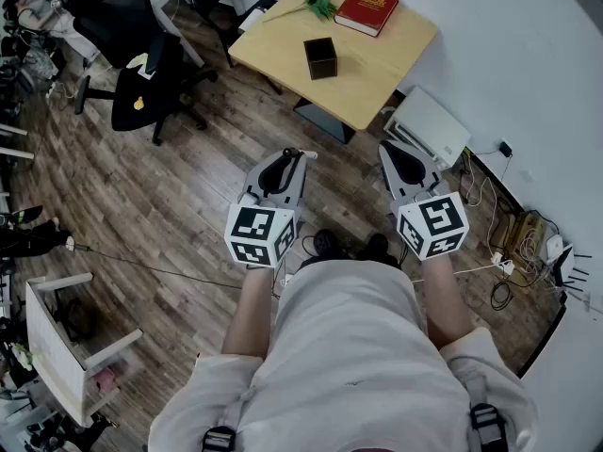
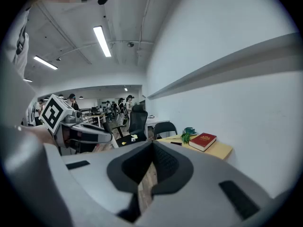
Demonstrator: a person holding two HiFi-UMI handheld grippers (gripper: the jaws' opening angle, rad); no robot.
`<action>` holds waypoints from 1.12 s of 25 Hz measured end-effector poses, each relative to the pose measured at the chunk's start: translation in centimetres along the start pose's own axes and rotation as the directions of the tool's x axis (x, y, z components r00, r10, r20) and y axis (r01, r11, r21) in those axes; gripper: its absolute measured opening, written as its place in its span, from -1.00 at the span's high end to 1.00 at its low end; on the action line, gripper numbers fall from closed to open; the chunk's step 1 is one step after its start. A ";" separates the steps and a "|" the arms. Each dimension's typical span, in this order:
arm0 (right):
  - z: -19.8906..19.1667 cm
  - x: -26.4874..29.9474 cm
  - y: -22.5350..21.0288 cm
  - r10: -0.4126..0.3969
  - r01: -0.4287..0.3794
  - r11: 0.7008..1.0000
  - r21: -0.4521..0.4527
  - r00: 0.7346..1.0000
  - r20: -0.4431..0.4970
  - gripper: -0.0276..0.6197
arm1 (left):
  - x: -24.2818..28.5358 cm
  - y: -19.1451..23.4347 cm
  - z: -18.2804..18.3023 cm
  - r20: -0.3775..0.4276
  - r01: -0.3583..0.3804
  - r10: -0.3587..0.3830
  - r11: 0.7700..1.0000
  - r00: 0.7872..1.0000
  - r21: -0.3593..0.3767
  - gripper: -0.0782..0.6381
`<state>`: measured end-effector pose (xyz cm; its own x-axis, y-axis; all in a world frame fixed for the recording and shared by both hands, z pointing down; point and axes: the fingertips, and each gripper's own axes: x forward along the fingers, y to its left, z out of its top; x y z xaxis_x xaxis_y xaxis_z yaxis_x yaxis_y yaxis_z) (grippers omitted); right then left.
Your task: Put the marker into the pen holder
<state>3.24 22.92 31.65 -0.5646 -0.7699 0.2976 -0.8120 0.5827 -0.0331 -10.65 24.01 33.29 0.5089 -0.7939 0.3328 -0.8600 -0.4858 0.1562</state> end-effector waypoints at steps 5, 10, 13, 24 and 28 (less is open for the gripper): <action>0.1 -0.6 0.2 0.006 -0.006 1.000 -0.005 1.000 -0.005 0.92 | -0.3 -0.9 0.2 0.000 0.009 -0.009 1.000 1.000 -0.002 0.61; 0.2 -0.9 0.4 -0.014 0.014 1.000 -0.012 1.000 -0.004 0.92 | -0.8 -0.4 0.3 0.012 0.000 0.000 1.000 1.000 -0.003 0.61; 0.0 -1.1 0.3 -0.036 0.036 0.999 -0.009 0.999 0.006 0.92 | -1.2 -0.2 0.3 0.016 -0.007 0.007 1.000 1.000 -0.003 0.61; -1.2 -1.1 0.2 -0.026 0.026 1.000 0.014 1.000 -0.003 0.91 | -0.8 -0.1 -0.8 -0.007 -0.009 0.009 1.000 1.000 -0.017 0.61; -1.1 -0.1 -0.6 -0.011 0.011 1.000 0.011 1.000 -0.009 0.92 | 0.5 0.2 -0.5 -0.008 -0.012 0.012 1.000 1.000 -0.028 0.61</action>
<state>3.98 22.90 32.66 -0.5544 -0.7739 0.3062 -0.8197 0.5714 -0.0400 -10.62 23.74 33.98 0.4980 -0.7968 0.3423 -0.8670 -0.4653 0.1783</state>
